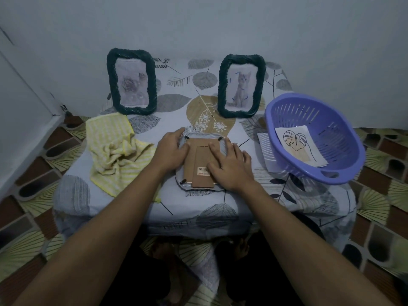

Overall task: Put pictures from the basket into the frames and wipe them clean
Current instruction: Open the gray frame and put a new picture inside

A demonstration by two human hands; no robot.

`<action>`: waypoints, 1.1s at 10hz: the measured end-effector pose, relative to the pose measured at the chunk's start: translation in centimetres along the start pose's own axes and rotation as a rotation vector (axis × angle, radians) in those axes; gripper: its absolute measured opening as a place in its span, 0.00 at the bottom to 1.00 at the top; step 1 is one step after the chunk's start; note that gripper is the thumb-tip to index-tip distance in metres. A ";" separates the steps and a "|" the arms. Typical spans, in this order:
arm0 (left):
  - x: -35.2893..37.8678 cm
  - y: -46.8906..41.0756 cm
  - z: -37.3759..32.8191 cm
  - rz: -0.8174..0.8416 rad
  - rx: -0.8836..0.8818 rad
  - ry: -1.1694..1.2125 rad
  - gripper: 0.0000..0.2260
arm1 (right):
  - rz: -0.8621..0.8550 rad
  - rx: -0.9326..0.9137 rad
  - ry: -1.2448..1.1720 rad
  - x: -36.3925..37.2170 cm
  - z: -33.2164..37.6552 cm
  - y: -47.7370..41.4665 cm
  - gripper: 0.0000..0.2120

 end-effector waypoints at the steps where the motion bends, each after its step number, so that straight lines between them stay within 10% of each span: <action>1: -0.2 -1.3 0.4 -0.044 -0.012 -0.021 0.19 | -0.006 0.002 -0.005 0.2 0.0 -0.1 0.33; 8: 0.8 -4.4 2.0 -0.171 -0.280 -0.010 0.12 | -0.027 0.002 -0.031 0.2 -0.1 -0.2 0.33; 11: 1.1 -0.8 1.5 -0.058 0.043 -0.044 0.30 | -0.009 0.016 -0.037 0.0 0.0 0.0 0.31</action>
Point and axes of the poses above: each hand's wrist, its own y-axis away from the middle knuckle, its own x-axis out of the palm, z = x × y, the point moved 6 cm from there along -y, towards the middle knuckle, and after that the axes turned 8 degrees about x, right-handed, at the moved point
